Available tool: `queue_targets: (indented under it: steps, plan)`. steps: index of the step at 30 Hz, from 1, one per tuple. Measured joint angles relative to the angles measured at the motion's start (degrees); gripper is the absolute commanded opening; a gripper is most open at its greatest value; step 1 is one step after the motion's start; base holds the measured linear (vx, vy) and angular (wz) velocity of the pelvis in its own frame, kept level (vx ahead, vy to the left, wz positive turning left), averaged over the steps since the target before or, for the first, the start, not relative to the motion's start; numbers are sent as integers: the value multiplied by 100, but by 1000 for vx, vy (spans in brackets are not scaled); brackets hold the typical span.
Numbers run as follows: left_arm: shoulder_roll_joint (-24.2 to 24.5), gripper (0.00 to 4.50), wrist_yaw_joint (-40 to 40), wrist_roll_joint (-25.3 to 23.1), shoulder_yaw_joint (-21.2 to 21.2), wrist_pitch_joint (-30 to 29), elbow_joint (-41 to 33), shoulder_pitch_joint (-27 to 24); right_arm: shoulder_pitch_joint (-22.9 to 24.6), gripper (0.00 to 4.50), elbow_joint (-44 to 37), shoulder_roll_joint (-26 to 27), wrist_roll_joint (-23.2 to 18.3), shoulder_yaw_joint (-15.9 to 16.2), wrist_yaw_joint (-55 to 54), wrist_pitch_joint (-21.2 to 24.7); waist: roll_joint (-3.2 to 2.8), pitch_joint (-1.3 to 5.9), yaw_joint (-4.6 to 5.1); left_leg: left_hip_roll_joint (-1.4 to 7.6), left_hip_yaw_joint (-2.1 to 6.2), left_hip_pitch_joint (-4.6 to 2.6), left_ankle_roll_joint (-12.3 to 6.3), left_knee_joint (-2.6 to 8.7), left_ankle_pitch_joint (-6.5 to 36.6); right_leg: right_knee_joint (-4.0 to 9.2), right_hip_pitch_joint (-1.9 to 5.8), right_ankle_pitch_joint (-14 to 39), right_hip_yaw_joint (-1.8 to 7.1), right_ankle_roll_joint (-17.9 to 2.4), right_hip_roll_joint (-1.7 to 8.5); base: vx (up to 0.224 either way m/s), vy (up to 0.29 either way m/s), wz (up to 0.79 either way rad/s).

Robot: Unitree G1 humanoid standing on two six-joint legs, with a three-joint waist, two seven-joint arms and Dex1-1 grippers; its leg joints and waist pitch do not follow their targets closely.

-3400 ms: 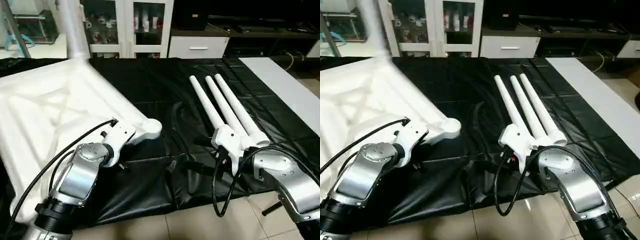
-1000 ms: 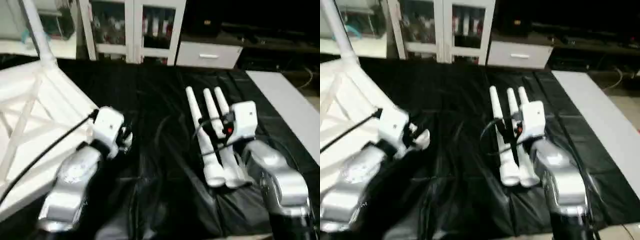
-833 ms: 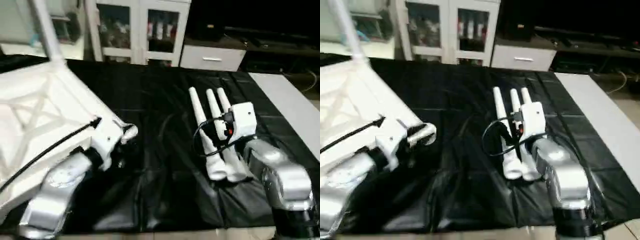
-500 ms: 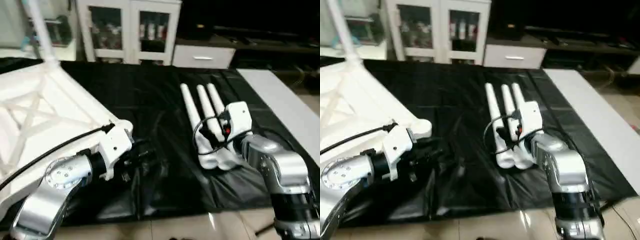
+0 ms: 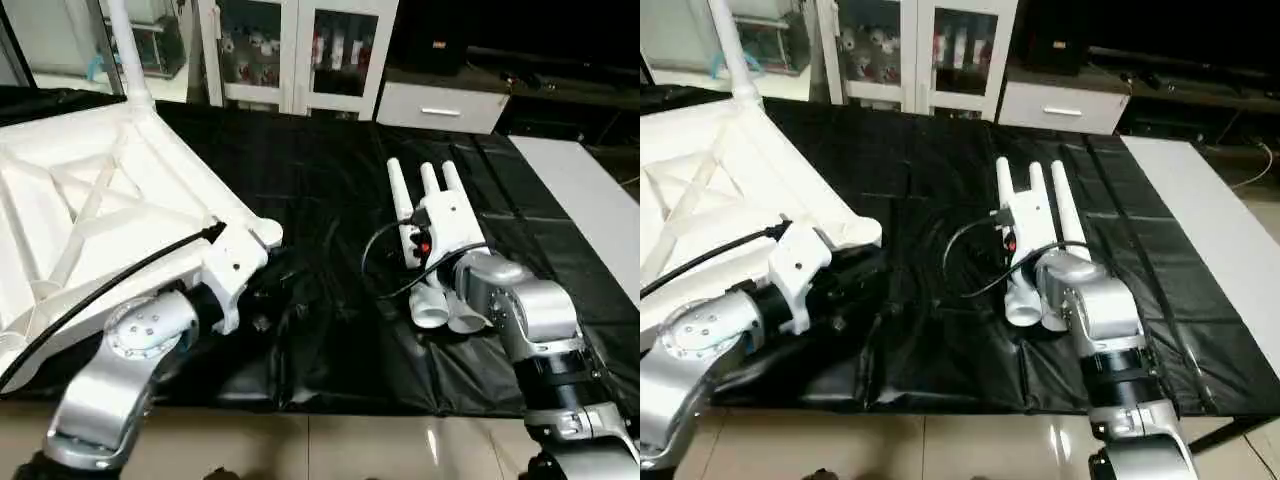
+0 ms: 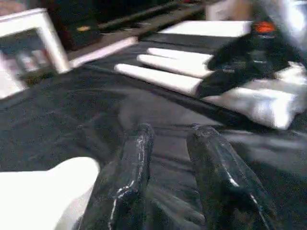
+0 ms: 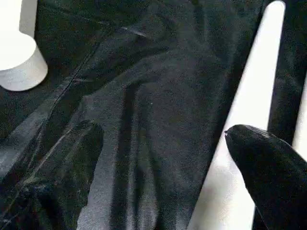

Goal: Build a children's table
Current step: Pick table leg

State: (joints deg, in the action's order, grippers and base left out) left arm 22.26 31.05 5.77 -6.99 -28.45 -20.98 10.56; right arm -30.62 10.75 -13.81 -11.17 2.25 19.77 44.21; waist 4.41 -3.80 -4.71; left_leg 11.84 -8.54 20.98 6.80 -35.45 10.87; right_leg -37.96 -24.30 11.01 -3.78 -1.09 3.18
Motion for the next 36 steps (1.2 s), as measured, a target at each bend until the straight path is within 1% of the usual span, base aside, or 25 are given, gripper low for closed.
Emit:
queue_targets:
  steps: [2, 6, 9, 12, 14, 17, 19, 23, 24, 26, 28, 29, 30, 31, 33, 36]
  plan:
    - [-66, 156, -181, -18, 65, -16, 119, 131, -12, 446, 155, 23, 86, 66, -48, -106, 0, 0, 27, 0, 4, 1, -1, 0, 0, 26, 14, -6, -4, 9, 0, 0, 0, 0]
    - [-66, 156, -208, -20, 185, -17, 122, 175, -61, 446, 346, 62, 181, 67, -102, -207, 1, 1, 112, -1, 10, 10, -9, 11, 5, 94, 36, -40, -2, 31, 2, 0, 0, 0]
    - [-8, 156, -130, 10, 186, -22, 121, 189, -299, 446, 702, 186, 217, 60, -211, -262, 1, 1, 144, -1, 1, 14, -34, 11, 19, 100, 31, -50, 3, 12, 2, 0, 0, 0]
    - [179, 156, 166, 131, 94, -25, 64, 152, -598, 446, 1257, 194, 291, 50, -379, -363, 0, 0, 145, -1, -21, 12, -42, 19, 24, 99, 29, -39, 3, 3, 2, 0, 0, 0]
    - [294, 156, 379, 210, 14, -27, -9, 96, -697, 446, 1505, 193, 353, 49, -447, -380, 0, 0, 141, -1, -28, 10, -43, 26, 25, 100, 29, -36, 3, 1, 2, 0, 0, 0]
    - [713, 156, 925, 380, -184, -27, -299, -48, -855, 446, 1999, 210, 476, 56, -520, -372, 1, 0, 135, 0, -32, 7, -43, 30, 25, 99, 29, -35, 4, 0, 2, 0, 0, 0]
    - [875, 156, 1156, 470, -233, -51, -427, -124, -987, 446, 2330, 230, 508, 52, -560, -363, 1, 1, 137, 0, -36, 3, -41, 29, 24, 97, 30, -36, 6, -1, 3, 0, 0, 0]
    - [921, 156, 1247, 523, -244, -61, -542, -118, -1142, 446, 2725, 349, 432, -30, -490, -326, 4, 2, 143, 1, -38, -4, -40, 29, 24, 94, 34, -38, 7, 2, 4, 0, 0, 0]
    - [919, 156, 1247, 540, -244, -85, -544, -105, -1177, 446, 2859, 409, 387, -102, -483, -307, 4, 3, 146, 1, -38, -4, -40, 29, 23, 93, 34, -38, 7, 4, 4, 0, 0, 0]
    - [920, 156, 1246, 568, -244, -118, -544, -96, -1204, 411, 2950, 439, 286, -208, -487, -307, 5, 3, 141, 1, -38, -5, -38, 29, 22, 92, 35, -39, 7, 5, 4, 0, 0, 0]
    - [922, 156, 1243, 573, -244, -120, -544, -93, -1255, 408, 3098, 450, 226, -338, -502, -312, 11, 8, 137, 1, -38, -8, -37, 29, 21, 92, 38, -40, 6, 4, 3, 0, 0, 0]
    - [926, 156, 1241, 573, -244, -120, -544, -90, -1284, 386, 3184, 450, 208, -415, -511, -320, 14, 10, 137, 1, -38, -8, -37, 29, 21, 92, 41, -40, 7, 3, 4, 0, 0, 0]
    - [934, 156, 1242, 574, -243, -120, -544, -87, -1310, 386, 3244, 449, 203, -431, -515, -328, 17, 11, 139, 1, -38, -7, -37, 29, 21, 92, 43, -40, 7, 3, 3, 0, 0, 0]
    - [942, 156, 1244, 574, -243, -120, -544, -80, -1340, 368, 3300, 450, 201, -443, -518, -333, 19, 12, 141, 1, -38, -7, -37, 29, 21, 92, 44, -40, 7, 3, 4, 0, 0, 0]
    - [970, 156, 1249, 574, -243, -120, -544, -59, -1373, 363, 3373, 452, 188, -484, -548, -343, 20, 13, 144, 1, -38, -7, -37, 29, 21, 92, 44, -40, 7, 3, 3, 0, 0, 0]
    - [1005, 156, 1247, 572, -243, -120, -544, -36, -1397, 330, 3454, 458, 160, -560, -553, -389, 20, 13, 141, 1, -38, -8, -37, 29, 21, 92, 45, -41, 7, 2, 3, 0, 0, 0]
